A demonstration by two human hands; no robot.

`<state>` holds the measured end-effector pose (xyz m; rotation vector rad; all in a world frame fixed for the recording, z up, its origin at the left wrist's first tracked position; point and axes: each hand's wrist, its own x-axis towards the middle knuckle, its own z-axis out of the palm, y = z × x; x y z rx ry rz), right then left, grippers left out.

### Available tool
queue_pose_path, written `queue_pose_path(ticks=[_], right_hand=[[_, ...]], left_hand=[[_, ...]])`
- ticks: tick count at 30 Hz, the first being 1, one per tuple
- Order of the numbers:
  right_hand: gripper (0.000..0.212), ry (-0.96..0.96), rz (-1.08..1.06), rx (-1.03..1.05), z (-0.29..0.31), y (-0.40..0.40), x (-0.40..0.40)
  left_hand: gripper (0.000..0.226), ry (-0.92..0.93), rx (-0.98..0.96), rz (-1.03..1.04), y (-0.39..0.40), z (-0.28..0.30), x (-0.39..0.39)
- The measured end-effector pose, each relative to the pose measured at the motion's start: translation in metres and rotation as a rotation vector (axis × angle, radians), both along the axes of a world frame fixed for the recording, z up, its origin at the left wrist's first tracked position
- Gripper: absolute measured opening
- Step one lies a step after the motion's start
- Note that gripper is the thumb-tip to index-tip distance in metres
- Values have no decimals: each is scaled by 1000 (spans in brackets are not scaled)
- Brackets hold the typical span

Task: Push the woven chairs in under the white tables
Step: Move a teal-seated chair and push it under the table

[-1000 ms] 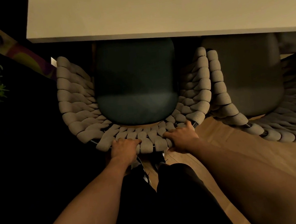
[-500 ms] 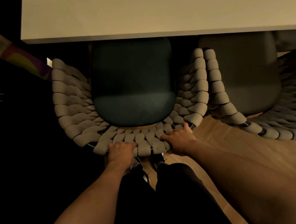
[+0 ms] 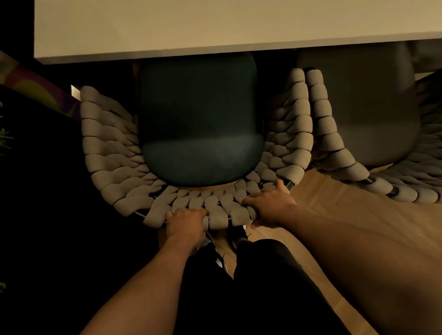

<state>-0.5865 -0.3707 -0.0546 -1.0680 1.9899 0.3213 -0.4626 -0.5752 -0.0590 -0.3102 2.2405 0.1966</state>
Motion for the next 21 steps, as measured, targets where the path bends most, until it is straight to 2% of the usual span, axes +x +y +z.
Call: queue_pose_path(ticks=[6,13,16,21], right_hand=[[73,-9,-2,6,-2,0,0],[79,-50,-68,-19,9,3,-3],[76,-64,-146,-57,16,10,-5],[68,-38,-151,-128,28,23,-11]], left_hand=[[54,-18,-2,-26,2,2,0],[80,-143,83,-36,0,7,-12],[86,-165,194,-11,9,10,-21],[85,-91,362,91,44,19,-45]])
